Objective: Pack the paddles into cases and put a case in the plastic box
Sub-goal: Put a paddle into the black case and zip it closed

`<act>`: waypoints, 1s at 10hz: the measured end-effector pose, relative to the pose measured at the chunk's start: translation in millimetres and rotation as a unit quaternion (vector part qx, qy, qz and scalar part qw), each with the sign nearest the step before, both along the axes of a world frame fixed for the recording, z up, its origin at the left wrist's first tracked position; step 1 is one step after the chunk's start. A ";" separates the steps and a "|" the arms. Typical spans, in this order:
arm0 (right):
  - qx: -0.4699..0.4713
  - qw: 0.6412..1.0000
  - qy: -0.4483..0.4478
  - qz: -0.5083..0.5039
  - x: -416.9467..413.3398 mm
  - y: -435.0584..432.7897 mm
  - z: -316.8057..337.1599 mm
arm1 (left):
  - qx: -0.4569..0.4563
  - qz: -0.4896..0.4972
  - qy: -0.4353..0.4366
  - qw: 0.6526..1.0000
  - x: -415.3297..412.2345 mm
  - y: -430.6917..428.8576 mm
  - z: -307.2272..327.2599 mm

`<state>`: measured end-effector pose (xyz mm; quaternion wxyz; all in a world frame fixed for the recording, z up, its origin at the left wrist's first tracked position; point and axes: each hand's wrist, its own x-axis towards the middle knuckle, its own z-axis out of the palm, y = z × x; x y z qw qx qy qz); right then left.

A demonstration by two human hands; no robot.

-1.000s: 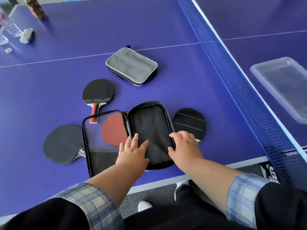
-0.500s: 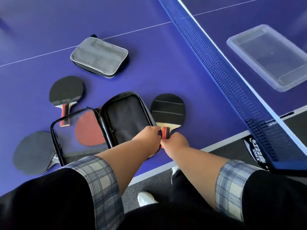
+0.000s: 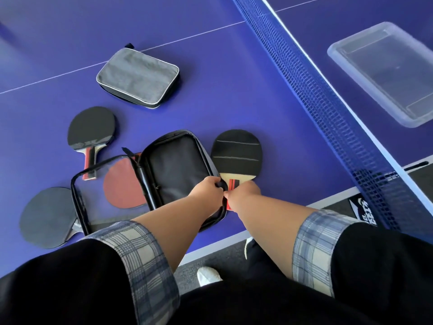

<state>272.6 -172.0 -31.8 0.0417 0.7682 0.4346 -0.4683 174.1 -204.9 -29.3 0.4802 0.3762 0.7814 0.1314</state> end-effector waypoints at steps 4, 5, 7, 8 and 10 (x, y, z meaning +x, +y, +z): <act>0.108 0.987 0.113 -0.048 39.9 -15.3 42.0 | 0.058 0.077 0.022 0.995 5.5 -2.0 33.3; 0.129 0.980 0.150 0.012 24.4 -38.1 58.5 | 0.088 0.210 -0.078 0.971 -1.8 -8.6 49.4; 0.082 0.974 0.199 0.077 -19.5 -60.8 61.2 | 0.086 0.377 -0.103 0.916 -50.3 -45.9 47.2; 0.071 0.973 0.173 0.136 -33.7 -61.3 50.6 | 0.064 0.409 -0.148 0.898 -73.6 -58.0 36.4; 0.032 0.973 0.165 0.157 -54.7 -63.9 24.1 | 0.050 0.380 -0.095 0.919 -99.2 -60.3 18.2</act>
